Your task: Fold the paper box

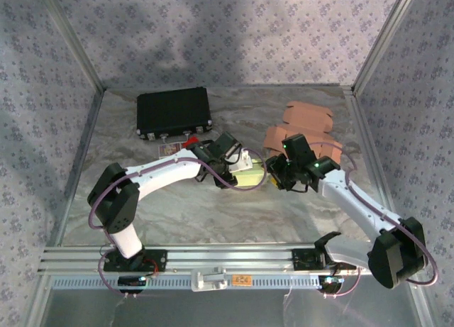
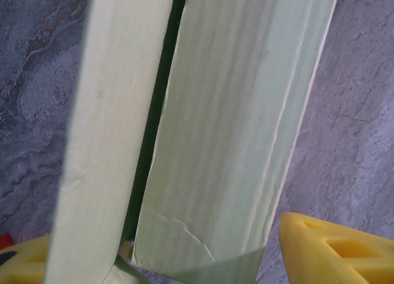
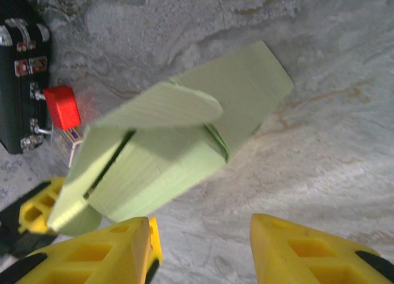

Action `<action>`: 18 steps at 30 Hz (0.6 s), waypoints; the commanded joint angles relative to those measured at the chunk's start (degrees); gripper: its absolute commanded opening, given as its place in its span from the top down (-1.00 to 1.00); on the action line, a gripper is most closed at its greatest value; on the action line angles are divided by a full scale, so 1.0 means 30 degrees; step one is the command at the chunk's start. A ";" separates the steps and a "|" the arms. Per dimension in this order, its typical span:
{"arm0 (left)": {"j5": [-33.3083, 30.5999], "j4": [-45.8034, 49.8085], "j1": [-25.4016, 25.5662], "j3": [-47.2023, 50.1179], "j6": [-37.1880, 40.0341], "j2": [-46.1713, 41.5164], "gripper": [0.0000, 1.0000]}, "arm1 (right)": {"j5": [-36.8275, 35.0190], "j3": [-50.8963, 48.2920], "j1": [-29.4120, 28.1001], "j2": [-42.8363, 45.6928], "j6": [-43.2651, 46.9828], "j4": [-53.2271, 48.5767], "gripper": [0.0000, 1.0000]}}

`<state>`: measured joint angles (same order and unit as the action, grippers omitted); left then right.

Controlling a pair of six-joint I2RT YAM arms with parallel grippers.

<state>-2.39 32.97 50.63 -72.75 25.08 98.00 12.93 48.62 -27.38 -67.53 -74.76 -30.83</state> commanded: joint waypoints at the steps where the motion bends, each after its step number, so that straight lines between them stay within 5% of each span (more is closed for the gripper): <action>1: 0.0429 0.0476 -0.0113 -0.0738 -0.0245 0.0207 -0.29 | -0.1201 0.0038 -0.0091 -0.0875 -0.0851 0.1302 0.07; 12: 0.0995 0.0585 -0.0131 -0.1204 -0.0216 0.0323 -0.21 | -0.0878 0.0706 0.0102 -0.2364 0.0083 -0.0800 0.27; 18: 0.1223 0.0779 -0.0092 -0.1556 -0.0040 0.0469 -0.19 | -0.1658 0.3740 0.0545 -0.1660 0.3590 -0.4184 0.28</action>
<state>-0.45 33.65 50.52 -75.33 24.80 98.78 10.85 54.37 -26.63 -74.39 -71.29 -35.83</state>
